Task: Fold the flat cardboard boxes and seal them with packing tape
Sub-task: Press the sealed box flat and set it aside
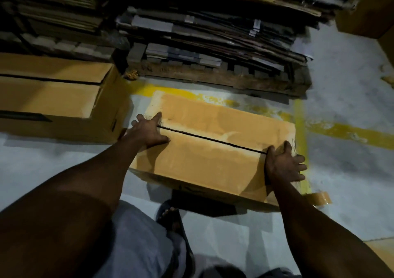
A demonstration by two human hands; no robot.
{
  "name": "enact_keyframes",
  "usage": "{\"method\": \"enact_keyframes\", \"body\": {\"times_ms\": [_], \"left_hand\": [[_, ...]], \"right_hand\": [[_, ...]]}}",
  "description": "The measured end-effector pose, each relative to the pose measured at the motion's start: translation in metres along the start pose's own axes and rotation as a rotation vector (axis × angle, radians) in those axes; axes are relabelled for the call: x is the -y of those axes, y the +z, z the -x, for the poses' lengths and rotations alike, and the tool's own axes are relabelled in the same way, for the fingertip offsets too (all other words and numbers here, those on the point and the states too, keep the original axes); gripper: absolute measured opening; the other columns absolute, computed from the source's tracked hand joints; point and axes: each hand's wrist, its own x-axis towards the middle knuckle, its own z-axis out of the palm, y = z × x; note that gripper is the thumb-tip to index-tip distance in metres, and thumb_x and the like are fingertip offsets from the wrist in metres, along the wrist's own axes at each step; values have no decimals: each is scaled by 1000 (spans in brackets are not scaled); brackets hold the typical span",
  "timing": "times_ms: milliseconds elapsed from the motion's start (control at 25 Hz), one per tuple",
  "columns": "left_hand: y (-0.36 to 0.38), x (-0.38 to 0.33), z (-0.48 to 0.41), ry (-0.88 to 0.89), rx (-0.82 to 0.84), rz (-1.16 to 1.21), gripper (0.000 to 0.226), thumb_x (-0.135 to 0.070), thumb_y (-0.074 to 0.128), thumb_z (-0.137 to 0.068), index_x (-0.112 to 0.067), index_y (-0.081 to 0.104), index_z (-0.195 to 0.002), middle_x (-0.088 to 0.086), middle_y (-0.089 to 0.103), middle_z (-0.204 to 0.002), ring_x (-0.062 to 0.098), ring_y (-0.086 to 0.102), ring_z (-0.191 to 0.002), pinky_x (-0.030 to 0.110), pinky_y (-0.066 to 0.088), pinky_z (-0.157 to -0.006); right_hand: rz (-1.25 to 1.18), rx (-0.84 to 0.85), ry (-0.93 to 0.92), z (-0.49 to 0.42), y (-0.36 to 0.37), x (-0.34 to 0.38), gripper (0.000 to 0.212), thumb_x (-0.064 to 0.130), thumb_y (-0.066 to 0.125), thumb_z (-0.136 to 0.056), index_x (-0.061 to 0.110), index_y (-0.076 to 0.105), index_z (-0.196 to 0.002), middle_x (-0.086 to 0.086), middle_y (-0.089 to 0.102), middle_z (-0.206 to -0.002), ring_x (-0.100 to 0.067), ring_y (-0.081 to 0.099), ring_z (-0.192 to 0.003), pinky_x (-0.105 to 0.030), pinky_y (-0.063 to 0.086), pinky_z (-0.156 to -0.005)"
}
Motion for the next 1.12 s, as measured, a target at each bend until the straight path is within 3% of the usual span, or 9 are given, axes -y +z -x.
{"method": "enact_keyframes", "body": {"times_ms": [120, 360, 520, 640, 880, 1120], "left_hand": [[-39, 30, 36, -39, -92, 61, 109, -73, 66, -68, -39, 6, -153, 25, 21, -151, 46, 24, -136, 49, 35, -106], [-149, 101, 121, -166, -295, 103, 106, -72, 68, -67, -42, 11, -151, 22, 23, -142, 46, 31, -126, 49, 39, -97], [-216, 164, 192, -243, -458, 187, 106, -73, 68, -67, -40, 14, -152, 22, 23, -147, 47, 33, -129, 50, 38, -102], [-240, 235, 231, -398, -565, 225, 109, -80, 65, -60, -43, 18, -150, 23, 24, -146, 48, 32, -129, 54, 33, -104], [-209, 424, 306, -806, -681, 324, 103, -85, 62, -56, -44, 25, -143, 26, 30, -138, 48, 35, -123, 56, 32, -99], [-142, 588, 377, -1151, -658, 401, 110, -89, 56, -57, -42, 19, -148, 27, 27, -142, 49, 33, -127, 55, 31, -100]], "right_hand": [[-30, -23, -94, 26, -38, 45, 53, 60, 48, -88, 37, 43, -136, -22, 40, -130, -41, 40, -116, -54, 31, -96], [-136, -6, -295, 104, -113, 146, 56, 60, 44, -91, 36, 40, -142, -24, 36, -135, -42, 37, -118, -53, 29, -96], [-212, 15, -471, 174, -156, 221, 56, 61, 44, -91, 37, 42, -141, -23, 36, -136, -43, 36, -120, -55, 29, -99], [-221, 29, -659, 238, -166, 284, 54, 62, 43, -89, 37, 46, -137, -22, 37, -136, -45, 36, -121, -58, 28, -99], [-163, 123, -1011, 428, -100, 414, 54, 61, 43, -88, 39, 44, -137, -21, 38, -136, -44, 36, -121, -58, 27, -100], [-132, 274, -1370, 625, 12, 488, 52, 60, 47, -89, 38, 44, -137, -22, 38, -138, -44, 36, -125, -57, 28, -101]]}}
